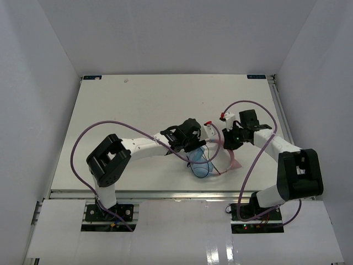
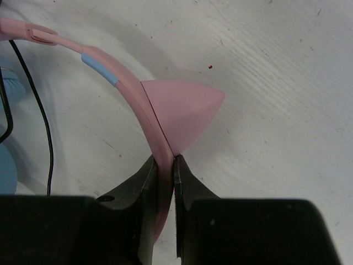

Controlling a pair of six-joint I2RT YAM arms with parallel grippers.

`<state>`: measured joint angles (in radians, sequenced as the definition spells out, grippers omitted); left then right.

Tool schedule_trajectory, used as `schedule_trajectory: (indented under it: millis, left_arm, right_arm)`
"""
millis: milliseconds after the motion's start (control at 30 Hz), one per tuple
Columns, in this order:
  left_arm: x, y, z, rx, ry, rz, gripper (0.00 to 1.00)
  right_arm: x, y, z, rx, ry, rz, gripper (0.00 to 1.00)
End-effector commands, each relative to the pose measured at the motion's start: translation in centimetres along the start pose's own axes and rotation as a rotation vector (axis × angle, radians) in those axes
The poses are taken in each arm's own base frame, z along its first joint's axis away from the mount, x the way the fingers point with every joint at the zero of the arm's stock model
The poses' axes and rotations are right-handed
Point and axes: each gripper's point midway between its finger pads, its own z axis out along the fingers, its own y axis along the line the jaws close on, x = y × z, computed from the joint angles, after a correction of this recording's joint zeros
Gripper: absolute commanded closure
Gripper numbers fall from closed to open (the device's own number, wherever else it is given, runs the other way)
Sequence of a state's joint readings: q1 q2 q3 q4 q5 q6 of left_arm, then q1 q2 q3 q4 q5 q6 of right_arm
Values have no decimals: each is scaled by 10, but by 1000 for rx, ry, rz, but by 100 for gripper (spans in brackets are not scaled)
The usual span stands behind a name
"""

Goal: Wrap the headphones

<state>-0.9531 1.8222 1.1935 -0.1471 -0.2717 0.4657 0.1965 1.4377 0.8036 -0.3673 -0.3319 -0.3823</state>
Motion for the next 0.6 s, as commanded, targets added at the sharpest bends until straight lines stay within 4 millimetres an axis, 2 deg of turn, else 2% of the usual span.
schedule_trajectory:
  millis: [0, 67, 167, 233, 300, 367, 433, 500, 533, 567]
  left_arm:
    - [-4, 19, 1, 18, -13, -61, 15]
    - [-1, 23, -2, 25, -11, -80, 14]
    - [-2, 32, -14, 19, -28, -112, 13]
    - [-2, 40, -26, 2, -36, -134, 12]
    - [0, 45, -38, -15, -42, -165, 11]
    - [-4, 58, -59, -64, -73, -217, 11]
    - [4, 59, -70, -93, -70, -300, 8]
    - [4, 65, -92, -123, -107, -392, 5]
    - [6, 66, -100, -130, -118, -431, 4]
    - [14, 58, -101, -119, -110, -472, 3]
  right_arm:
    - [-41, 5, -2, -92, -112, 42, 92]
    - [-42, 5, 0, -103, -110, 48, 89]
    - [-41, 0, 3, -92, -101, 54, 72]
    - [-41, -6, 1, -78, -103, 61, 53]
    - [-42, -12, -5, -61, -114, 57, 39]
    - [-42, -22, -13, -26, -125, 49, 23]
    - [-46, -28, -28, 7, -148, 31, 15]
    - [-58, -29, -51, 49, -200, 3, 5]
    - [-62, -28, -59, 69, -221, -6, 2]
    - [-64, -30, -64, 92, -233, 1, 7]
